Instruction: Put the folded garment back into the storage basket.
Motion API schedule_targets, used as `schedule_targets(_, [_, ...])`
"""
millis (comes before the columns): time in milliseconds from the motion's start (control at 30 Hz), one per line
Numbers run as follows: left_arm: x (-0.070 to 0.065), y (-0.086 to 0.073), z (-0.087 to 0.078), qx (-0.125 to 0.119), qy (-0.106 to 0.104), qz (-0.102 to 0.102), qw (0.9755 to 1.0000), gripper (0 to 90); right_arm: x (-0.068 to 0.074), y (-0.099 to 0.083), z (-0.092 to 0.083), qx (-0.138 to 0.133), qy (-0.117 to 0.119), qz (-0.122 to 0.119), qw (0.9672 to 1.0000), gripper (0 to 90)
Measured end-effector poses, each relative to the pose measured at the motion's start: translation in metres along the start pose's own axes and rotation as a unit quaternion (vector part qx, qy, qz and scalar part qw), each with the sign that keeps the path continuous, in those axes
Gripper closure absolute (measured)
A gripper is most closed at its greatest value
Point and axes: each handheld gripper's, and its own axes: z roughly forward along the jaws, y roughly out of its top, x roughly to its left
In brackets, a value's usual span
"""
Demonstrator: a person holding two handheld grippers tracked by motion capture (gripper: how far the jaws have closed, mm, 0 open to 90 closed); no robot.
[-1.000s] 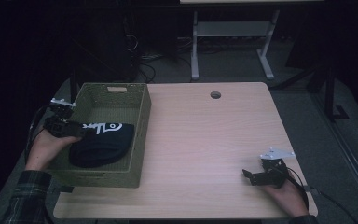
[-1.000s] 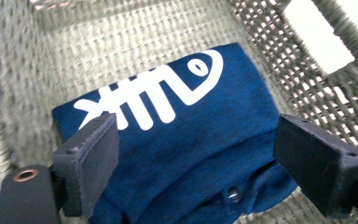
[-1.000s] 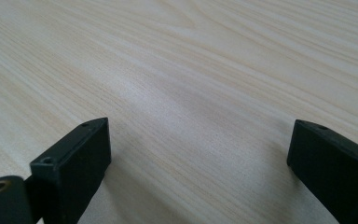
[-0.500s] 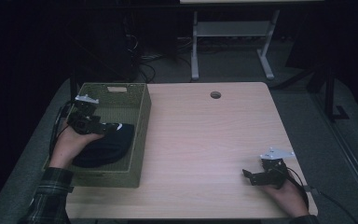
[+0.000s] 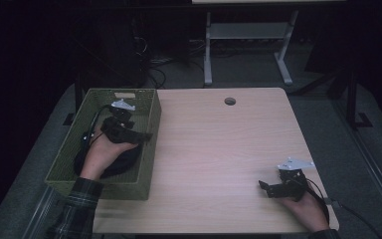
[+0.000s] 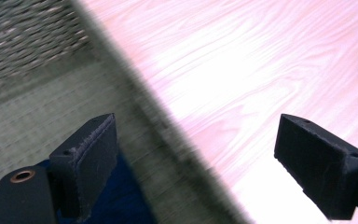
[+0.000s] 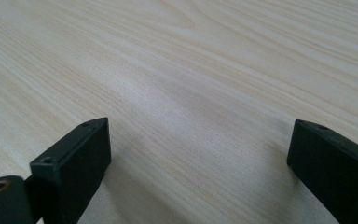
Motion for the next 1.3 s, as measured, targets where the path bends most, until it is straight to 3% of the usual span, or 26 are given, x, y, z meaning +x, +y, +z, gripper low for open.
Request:
schedule_targets(133, [-0.017,0.003,0.006,-0.012,-0.016,0.006,0.9998,13.3,0.000,0.000,0.000,0.000,0.000,0.000,1.0000,5.6])
schedule_targets(600, [-0.073,-0.002,0.035,-0.014,-0.052,0.044,0.9976,13.3,0.000,0.000,0.000,0.001,0.000,0.000,1.0000,5.3])
schedule_targets(933, [-0.095,-0.014,0.066,-0.025,-0.081,0.054,0.9950,13.3,0.000,0.000,0.000,0.001,0.001,-0.001,1.0000,4.9])
schedule_targets(1100, [-0.107,-0.021,0.078,-0.033,-0.072,0.074,0.9941,13.2,0.000,0.000,0.000,0.001,0.001,-0.001,1.0000,5.0])
schedule_targets(1300, [-0.114,-0.028,0.090,-0.036,-0.082,0.069,0.9936,13.2,0.000,0.000,0.000,0.001,0.000,0.000,1.0000,5.0])
